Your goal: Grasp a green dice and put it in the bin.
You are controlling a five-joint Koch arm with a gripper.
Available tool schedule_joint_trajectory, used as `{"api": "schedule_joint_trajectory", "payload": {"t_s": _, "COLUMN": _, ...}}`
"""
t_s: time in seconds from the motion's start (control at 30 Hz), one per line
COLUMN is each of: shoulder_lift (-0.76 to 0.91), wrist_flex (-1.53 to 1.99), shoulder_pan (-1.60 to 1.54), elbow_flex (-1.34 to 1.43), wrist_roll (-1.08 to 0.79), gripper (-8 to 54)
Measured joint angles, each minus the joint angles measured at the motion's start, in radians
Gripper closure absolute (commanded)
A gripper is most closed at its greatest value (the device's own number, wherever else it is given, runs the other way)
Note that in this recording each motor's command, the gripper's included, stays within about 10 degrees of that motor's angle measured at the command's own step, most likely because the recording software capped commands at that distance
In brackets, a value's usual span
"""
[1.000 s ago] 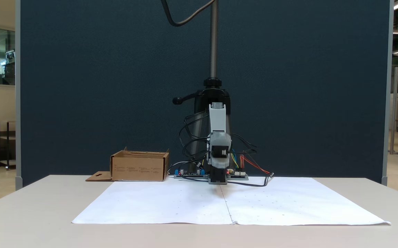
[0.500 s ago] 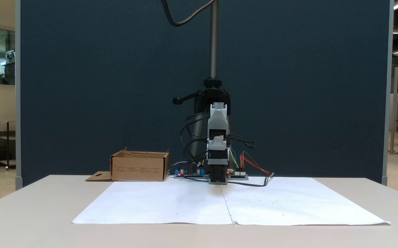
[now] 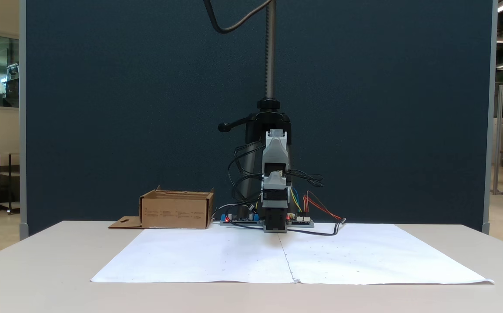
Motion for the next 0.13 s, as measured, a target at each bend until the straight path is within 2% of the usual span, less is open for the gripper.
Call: {"api": "schedule_joint_trajectory", "payload": {"t_s": 0.13, "shoulder_lift": 0.000, "wrist_flex": 0.000, "shoulder_pan": 0.000, "elbow_flex": 0.000, "wrist_roll": 0.000, "gripper": 0.7}}
